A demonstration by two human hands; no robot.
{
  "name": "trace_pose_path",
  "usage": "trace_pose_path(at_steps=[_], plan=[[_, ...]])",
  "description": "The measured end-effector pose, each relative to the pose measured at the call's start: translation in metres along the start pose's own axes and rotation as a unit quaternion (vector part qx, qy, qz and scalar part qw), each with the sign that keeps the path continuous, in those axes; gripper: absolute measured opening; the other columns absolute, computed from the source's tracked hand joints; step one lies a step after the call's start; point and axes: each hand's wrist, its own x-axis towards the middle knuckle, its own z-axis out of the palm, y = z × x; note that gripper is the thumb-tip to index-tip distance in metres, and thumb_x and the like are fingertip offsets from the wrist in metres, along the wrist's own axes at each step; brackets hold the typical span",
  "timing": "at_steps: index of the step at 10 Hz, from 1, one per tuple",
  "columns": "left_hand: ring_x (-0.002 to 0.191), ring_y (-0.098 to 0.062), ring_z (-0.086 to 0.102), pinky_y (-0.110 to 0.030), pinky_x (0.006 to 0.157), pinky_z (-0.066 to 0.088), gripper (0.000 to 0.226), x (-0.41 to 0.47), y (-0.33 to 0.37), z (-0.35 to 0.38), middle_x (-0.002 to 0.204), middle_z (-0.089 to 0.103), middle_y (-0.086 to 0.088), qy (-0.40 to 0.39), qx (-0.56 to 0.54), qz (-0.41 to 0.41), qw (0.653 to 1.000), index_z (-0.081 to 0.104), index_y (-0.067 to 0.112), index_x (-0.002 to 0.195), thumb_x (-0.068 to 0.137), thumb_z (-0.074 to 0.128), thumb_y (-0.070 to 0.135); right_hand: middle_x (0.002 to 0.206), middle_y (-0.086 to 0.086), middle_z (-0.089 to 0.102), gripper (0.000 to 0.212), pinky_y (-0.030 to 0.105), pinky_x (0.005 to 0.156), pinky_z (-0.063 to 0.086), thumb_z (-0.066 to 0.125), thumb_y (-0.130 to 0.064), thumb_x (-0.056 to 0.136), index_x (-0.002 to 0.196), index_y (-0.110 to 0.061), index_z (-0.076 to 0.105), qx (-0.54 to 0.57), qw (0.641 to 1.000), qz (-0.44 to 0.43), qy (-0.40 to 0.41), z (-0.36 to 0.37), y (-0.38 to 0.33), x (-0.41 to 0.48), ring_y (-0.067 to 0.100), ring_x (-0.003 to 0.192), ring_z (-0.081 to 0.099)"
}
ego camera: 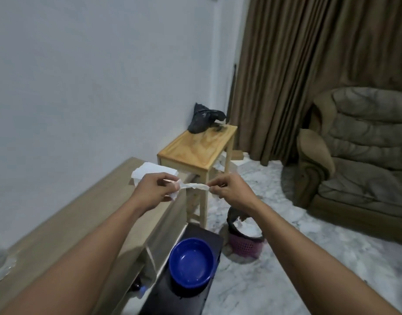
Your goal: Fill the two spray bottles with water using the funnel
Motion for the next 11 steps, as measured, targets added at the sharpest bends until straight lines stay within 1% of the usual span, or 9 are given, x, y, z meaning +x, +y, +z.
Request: trace_pose_path(at_steps=[1,2,3,6,7,8,9,10,11], plan=[[0.08,-0.021,0.069,-0.037,0.072,0.062,0.018,0.048,0.003,0.041,0.089,0.071,-0.016,-0.034,0.021,0.007,0.999,0.075,0.012,0.101,0.083,0.079,0.01,0.079,0.005,0.073,0.011,0.04,0.071,0.057,0.071,-0.015,0.094,0.097,-0.02,0.08,-0.004,0.999,0.035,0.036,-0.033,0.039,0.018,0.014,0.071,0.062],[0.077,-0.017,0.07,-0.03,0.066,0.062,0.015,0.103,-0.003,0.089,0.089,0.072,-0.013,-0.051,0.038,0.005,0.998,0.076,0.01,0.098,0.084,0.08,0.012,0.079,0.007,0.073,0.012,0.032,0.065,0.051,0.07,-0.013,0.093,0.1,-0.017,0.079,-0.003,0.996,0.071,0.059,-0.061,0.09,0.046,0.014,0.068,0.062],[0.057,0.001,0.062,-0.012,0.05,0.047,0.011,0.172,-0.019,0.144,0.078,0.07,-0.007,-0.073,0.053,-0.003,0.996,0.075,0.004,0.094,0.085,0.077,0.009,0.08,0.002,0.071,0.013,0.026,0.059,0.05,0.069,-0.013,0.093,0.102,-0.017,0.078,0.002,0.99,0.113,0.084,-0.085,0.154,0.088,0.014,0.068,0.064],[0.066,-0.018,0.064,-0.03,0.061,0.059,0.007,0.382,-0.13,0.325,0.076,0.069,-0.004,-0.122,0.082,-0.077,0.986,0.073,0.008,0.08,0.083,0.078,0.005,0.085,-0.004,0.074,0.012,0.006,0.053,0.043,0.067,-0.012,0.093,0.089,-0.019,0.077,-0.027,0.967,0.231,0.105,-0.117,0.388,0.225,0.005,0.076,0.066],[0.06,-0.019,0.064,-0.04,0.069,0.062,0.019,0.428,-0.181,0.377,0.068,0.07,-0.001,-0.135,0.111,-0.097,0.98,0.072,0.019,0.069,0.08,0.082,0.007,0.085,0.0,0.074,0.015,0.009,0.056,0.045,0.065,-0.012,0.094,0.089,-0.021,0.075,-0.05,0.958,0.264,0.103,-0.11,0.461,0.253,0.012,0.077,0.067],[0.061,-0.015,0.064,-0.032,0.065,0.059,0.011,0.457,-0.223,0.425,0.074,0.072,-0.003,-0.128,0.132,-0.109,0.977,0.073,0.015,0.077,0.079,0.083,0.01,0.091,0.003,0.075,0.013,0.024,0.071,0.053,0.063,-0.013,0.095,0.097,-0.018,0.075,-0.068,0.947,0.296,0.107,-0.097,0.52,0.273,0.018,0.085,0.069],[0.075,-0.013,0.06,-0.008,0.052,0.044,0.029,0.463,-0.251,0.454,0.09,0.064,0.002,-0.128,0.14,-0.117,0.975,0.065,0.016,0.101,0.079,0.084,0.012,0.108,0.005,0.076,0.022,0.027,0.084,0.052,0.061,-0.014,0.097,0.115,-0.014,0.075,-0.092,0.943,0.304,0.097,-0.084,0.556,0.276,0.021,0.1,0.069],[0.095,-0.021,0.064,-0.013,0.067,0.044,0.042,0.44,-0.266,0.449,0.103,0.064,-0.001,-0.099,0.157,-0.164,0.969,0.061,0.016,0.12,0.082,0.08,0.016,0.112,0.005,0.075,0.025,0.026,0.088,0.05,0.059,-0.012,0.097,0.117,-0.012,0.074,-0.072,0.938,0.322,0.106,-0.075,0.559,0.261,0.021,0.104,0.069],[0.103,-0.029,0.067,-0.023,0.076,0.043,0.026,0.354,-0.29,0.426,0.091,0.067,0.003,-0.104,0.109,-0.244,0.958,0.068,0.035,0.097,0.086,0.074,0.012,0.106,0.001,0.076,0.018,0.019,0.08,0.049,0.063,-0.014,0.096,0.109,-0.016,0.076,-0.018,0.928,0.361,0.087,-0.05,0.541,0.211,0.013,0.093,0.069]])
